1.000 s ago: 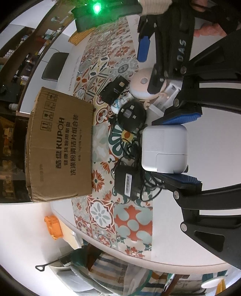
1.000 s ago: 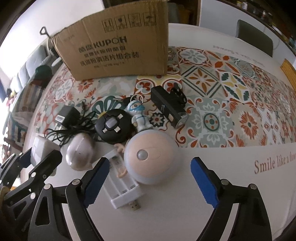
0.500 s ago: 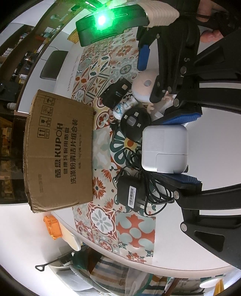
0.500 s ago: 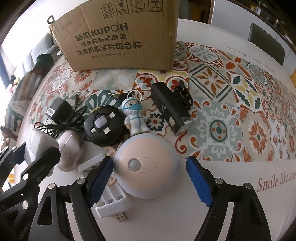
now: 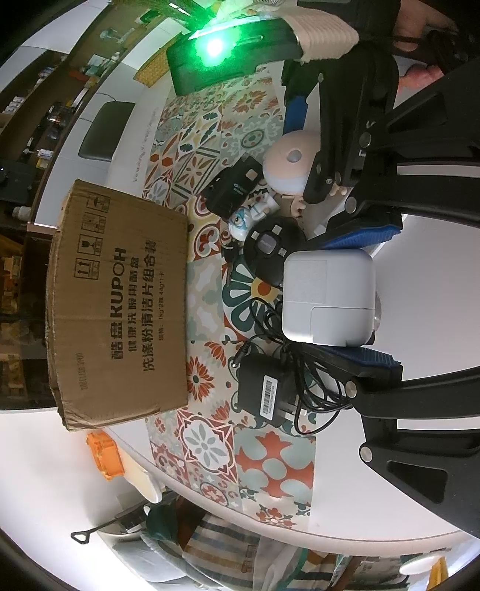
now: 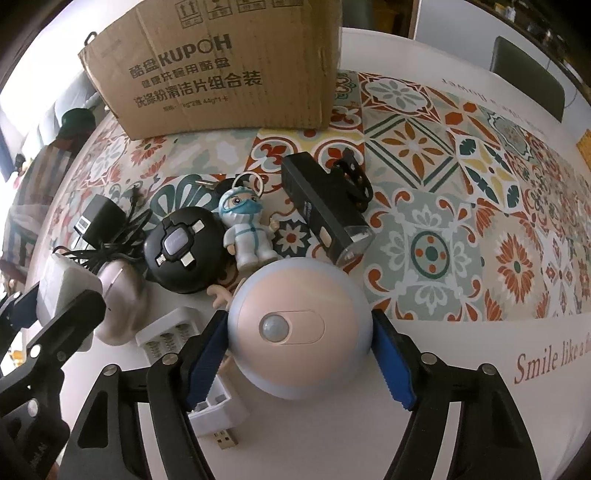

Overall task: Organize rigid objects
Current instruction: 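Grasp the pink-and-blue round lamp with the right gripper while left holds adapter, then carry the adapter and lamp up and over the cardboard box with both grippers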

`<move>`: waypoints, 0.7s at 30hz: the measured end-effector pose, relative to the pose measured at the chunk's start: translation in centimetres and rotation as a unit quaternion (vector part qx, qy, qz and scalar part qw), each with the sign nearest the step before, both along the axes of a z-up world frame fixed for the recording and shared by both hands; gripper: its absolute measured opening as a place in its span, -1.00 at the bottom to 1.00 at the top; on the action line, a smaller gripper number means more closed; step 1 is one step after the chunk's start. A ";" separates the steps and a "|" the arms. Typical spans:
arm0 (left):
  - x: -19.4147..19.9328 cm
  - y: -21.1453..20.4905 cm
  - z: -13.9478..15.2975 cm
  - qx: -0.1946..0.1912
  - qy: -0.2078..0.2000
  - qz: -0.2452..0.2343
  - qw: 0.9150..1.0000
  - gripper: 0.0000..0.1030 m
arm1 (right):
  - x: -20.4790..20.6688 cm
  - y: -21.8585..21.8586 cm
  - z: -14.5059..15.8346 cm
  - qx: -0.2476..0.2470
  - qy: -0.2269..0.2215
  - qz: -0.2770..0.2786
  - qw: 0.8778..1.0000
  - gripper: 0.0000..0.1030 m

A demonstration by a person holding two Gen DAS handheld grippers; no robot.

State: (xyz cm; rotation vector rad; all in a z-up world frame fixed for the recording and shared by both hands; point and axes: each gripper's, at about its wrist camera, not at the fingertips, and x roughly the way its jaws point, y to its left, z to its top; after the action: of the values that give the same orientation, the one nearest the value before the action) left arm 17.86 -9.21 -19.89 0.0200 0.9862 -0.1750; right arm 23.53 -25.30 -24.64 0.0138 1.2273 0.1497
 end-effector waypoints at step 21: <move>-0.8 3.2 7.5 -0.019 -0.052 -0.047 0.997 -0.12 | -4.4 1.2 9.6 0.015 -0.086 -0.047 0.995 0.45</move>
State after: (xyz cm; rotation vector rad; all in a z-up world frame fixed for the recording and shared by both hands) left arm 17.07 -6.06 -12.39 0.0407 0.8777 -0.2764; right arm 19.12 -24.15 -15.07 0.0831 1.0495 0.0846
